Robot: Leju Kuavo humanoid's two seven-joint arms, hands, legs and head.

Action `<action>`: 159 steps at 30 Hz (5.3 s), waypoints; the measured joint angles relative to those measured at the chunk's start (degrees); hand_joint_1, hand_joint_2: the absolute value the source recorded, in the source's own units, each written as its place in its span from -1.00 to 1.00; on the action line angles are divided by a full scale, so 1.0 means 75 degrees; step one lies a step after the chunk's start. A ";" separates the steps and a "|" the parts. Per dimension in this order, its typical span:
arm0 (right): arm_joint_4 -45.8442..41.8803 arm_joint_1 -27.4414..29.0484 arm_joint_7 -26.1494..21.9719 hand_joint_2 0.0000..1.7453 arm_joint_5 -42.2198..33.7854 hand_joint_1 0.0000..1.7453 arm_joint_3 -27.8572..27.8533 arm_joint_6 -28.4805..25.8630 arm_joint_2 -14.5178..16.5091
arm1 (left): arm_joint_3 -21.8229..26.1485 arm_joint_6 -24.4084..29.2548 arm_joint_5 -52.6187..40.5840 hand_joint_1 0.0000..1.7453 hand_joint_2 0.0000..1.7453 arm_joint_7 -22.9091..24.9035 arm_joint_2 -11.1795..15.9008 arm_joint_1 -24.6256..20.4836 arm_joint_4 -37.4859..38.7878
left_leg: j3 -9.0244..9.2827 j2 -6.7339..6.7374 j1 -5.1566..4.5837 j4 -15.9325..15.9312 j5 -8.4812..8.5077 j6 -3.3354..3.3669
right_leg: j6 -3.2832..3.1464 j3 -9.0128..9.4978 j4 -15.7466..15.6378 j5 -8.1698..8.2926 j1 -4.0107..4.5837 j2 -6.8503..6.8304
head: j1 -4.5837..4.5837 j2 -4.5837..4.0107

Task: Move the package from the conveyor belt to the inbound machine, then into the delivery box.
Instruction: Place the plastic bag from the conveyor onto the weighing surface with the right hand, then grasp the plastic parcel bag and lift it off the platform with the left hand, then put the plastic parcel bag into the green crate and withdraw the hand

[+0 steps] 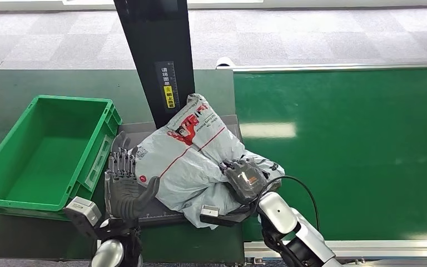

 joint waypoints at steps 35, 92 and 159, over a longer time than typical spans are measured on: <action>-0.1481 0.1934 -0.2136 1.00 -0.4505 -1.00 -0.2592 0.1907 0.1137 | -0.0178 -0.0386 -0.0059 -1.00 1.00 0.0039 -0.0097 -0.0393 0.0544 | -0.0016 0.0000 0.0000 0.0000 0.0000 -0.0001 | 0.0000 -0.0017 -0.0001 -0.0001 0.0000 -0.0001 | 0.0001 0.0000; -0.5005 0.4062 -0.2204 1.00 -0.5638 -1.00 -0.6367 0.2557 0.1972 | 0.0647 -0.0264 -0.7753 -1.00 1.00 0.5383 -0.0009 -0.0808 0.2242 | -0.0019 -0.0007 0.0000 -0.0002 0.0001 -0.0002 | 0.0000 -0.0017 0.0000 -0.0002 -0.0001 -0.0004 | 0.0000 0.0000; -0.4754 0.4250 -0.2160 1.00 -0.6244 -1.00 -0.6211 0.2268 0.1889 | 0.8877 0.3510 -0.9428 1.00 1.00 0.0093 -0.0029 -0.3785 -0.1792 | -0.0008 -0.0005 0.0004 -0.0003 0.0025 -0.0020 | -0.0010 -0.0018 0.0020 0.0004 0.0005 -0.0010 | 0.0002 0.0000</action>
